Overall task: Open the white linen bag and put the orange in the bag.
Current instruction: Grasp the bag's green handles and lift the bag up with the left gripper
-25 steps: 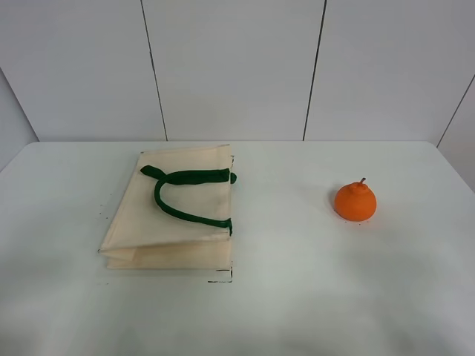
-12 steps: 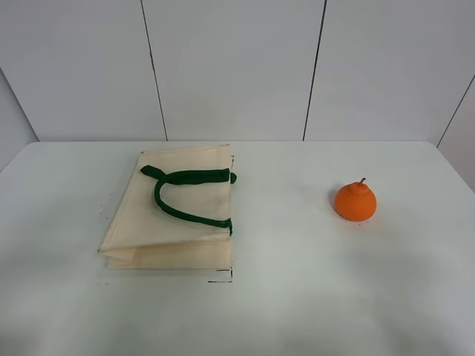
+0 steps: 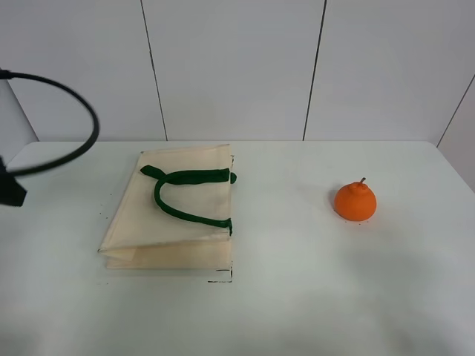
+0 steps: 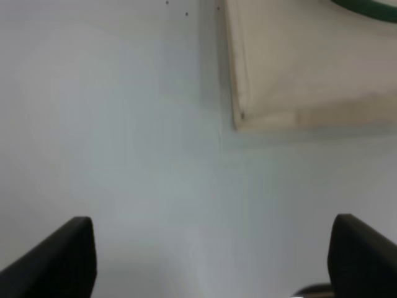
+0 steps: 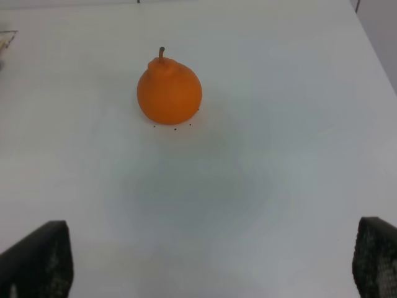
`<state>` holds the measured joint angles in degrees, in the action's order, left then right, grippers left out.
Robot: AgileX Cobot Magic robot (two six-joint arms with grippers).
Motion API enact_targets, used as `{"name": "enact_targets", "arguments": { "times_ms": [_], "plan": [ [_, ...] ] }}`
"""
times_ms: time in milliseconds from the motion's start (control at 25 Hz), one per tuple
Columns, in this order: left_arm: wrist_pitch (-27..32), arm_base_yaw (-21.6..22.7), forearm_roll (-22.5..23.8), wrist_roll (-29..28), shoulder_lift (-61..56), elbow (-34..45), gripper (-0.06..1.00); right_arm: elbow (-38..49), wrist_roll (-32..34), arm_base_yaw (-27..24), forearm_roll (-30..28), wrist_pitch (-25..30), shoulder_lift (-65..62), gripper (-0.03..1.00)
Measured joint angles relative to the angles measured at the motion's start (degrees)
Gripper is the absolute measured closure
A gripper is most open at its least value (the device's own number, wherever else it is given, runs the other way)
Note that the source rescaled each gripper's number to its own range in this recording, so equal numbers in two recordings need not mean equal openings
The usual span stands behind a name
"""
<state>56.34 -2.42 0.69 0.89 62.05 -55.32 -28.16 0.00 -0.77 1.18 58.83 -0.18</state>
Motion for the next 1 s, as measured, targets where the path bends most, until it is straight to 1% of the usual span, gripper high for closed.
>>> {"name": "enact_targets", "arguments": {
  "times_ms": [200,280,400,480,600,720,800,1000],
  "plan": [
    [0.92,0.0,-0.24,-0.12,20.74,-13.5,-0.06,0.0,0.0,0.0,0.0,0.0,0.0,-0.03],
    [2.11,0.0,-0.69,-0.89,28.6,-19.86,-0.06,0.0,0.0,0.0,0.0,0.0,0.0,-0.03],
    [3.45,-0.5,-1.04,-3.61,38.38,-28.59,-0.06,0.0,0.0,0.0,0.0,0.0,0.0,-0.03],
    [3.87,-1.69,-1.04,-5.48,43.61,-33.63,-0.06,0.0,0.0,0.0,0.0,0.0,0.0,-0.03],
    [4.35,-5.02,-0.99,-8.0,50.3,-40.08,-0.06,0.0,0.0,0.0,0.0,0.0,0.0,-0.03],
    [4.05,-8.6,-1.25,-10.95,55.09,-44.05,-0.06,0.0,0.0,0.0,0.0,0.0,0.0,-0.03],
    [3.17,-10.08,-1.38,-13.38,57.74,-45.47,-0.06,0.0,0.0,0.0,0.0,0.0,0.0,-0.03],
    [-0.16,-11.53,-1.38,-16.5,63.44,-45.79,-0.06,0.0,0.0,0.0,0.0,0.0,0.0,-0.03]
  ]
}}
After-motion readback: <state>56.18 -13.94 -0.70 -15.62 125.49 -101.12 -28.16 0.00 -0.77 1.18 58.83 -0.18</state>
